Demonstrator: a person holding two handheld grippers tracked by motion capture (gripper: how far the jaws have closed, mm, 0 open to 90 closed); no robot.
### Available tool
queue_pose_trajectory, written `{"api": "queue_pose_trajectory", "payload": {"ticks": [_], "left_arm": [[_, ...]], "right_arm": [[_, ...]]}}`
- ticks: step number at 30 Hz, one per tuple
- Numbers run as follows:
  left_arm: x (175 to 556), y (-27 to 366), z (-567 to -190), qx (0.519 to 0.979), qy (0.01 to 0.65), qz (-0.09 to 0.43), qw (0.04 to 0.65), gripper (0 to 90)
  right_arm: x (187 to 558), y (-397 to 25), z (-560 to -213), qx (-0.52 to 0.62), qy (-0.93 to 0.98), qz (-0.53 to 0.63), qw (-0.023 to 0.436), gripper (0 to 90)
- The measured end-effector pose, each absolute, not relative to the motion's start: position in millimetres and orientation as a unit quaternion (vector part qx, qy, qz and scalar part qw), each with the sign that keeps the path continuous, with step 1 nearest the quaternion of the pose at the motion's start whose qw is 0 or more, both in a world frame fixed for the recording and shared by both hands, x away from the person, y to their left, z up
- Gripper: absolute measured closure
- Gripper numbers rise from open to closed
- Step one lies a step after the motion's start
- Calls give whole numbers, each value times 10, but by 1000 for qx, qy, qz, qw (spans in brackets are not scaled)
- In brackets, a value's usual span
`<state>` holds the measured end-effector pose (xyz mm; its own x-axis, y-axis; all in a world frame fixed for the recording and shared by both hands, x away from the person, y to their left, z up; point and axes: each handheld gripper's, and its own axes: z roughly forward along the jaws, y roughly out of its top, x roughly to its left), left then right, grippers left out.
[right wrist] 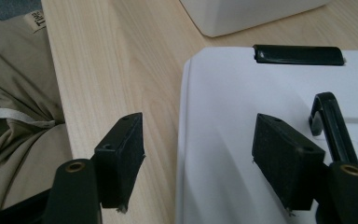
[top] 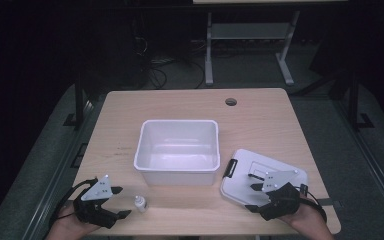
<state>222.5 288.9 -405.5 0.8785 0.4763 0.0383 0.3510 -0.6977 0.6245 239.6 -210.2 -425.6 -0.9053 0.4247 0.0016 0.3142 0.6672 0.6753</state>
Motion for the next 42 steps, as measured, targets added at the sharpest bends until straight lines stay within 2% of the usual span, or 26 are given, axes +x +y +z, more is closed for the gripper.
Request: {"api": "queue_pose_trajectory", "payload": {"ticks": [9,17,33,42], "left_arm": [[2271,2747,-4050,926,203,92,305,276],[2339,2653,-4093,935,196,80,285,279],[2380,2508,-4130,947,170,62,266,391],[2428,2458,-4142,953,164,58,248,424]], "right_arm": [[2388,-2115,-4249,203,910,352,80,321],[2368,-2131,-4231,203,910,352,85,321],[2361,-2137,-4222,201,910,352,89,319],[2355,-2151,-4218,201,909,355,90,319]]}}
